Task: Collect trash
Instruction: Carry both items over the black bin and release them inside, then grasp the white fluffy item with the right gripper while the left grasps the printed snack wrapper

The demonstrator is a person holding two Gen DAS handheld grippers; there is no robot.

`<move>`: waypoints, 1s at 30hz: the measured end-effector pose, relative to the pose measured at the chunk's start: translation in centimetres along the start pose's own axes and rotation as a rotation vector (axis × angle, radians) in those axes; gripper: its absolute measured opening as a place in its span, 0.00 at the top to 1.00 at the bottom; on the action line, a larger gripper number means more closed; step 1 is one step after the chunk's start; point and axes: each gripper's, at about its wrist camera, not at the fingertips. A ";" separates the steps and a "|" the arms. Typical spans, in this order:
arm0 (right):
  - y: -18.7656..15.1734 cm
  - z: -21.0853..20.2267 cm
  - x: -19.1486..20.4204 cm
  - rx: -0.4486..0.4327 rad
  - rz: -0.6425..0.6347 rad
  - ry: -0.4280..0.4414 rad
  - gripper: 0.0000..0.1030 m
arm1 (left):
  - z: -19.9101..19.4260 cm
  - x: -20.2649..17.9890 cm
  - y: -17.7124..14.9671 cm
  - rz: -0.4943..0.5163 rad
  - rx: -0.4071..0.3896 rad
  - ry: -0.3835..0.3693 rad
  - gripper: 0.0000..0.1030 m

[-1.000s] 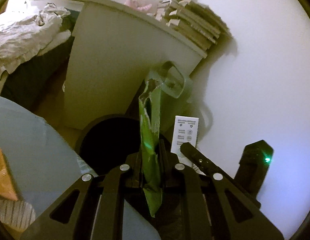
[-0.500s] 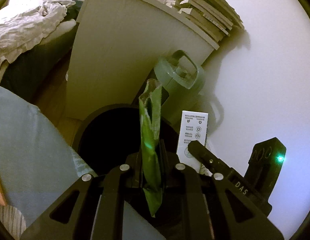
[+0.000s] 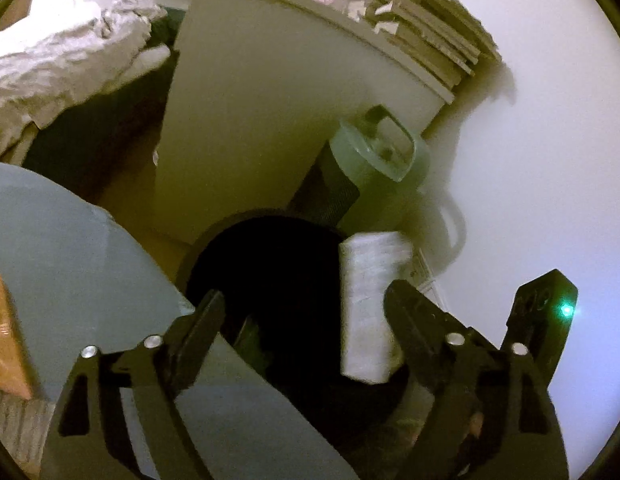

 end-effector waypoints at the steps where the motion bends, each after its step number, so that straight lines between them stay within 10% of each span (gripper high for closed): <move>1: 0.0 0.0 0.0 -0.001 0.002 0.000 0.41 | -0.2 0.0 0.1 -0.001 0.001 -0.001 0.20; 17: -2.2 -0.5 4.3 -0.001 -0.103 0.067 0.28 | -14.2 1.9 0.4 -0.010 -0.145 0.018 0.16; 24: -4.0 -1.8 9.9 0.024 -0.244 0.165 0.24 | -24.8 9.1 -1.1 -0.053 -0.255 0.253 0.12; 30: -5.2 -2.8 22.1 0.170 -0.406 0.368 0.17 | -31.3 18.7 -3.0 -0.206 -0.281 0.449 0.12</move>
Point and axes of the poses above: each gripper's, at about its wrist camera, not at the fingertips, and z roughly the way its jaws point, x to its left, y to its top, and after that the axes turned 14 degrees about -x, right-handed
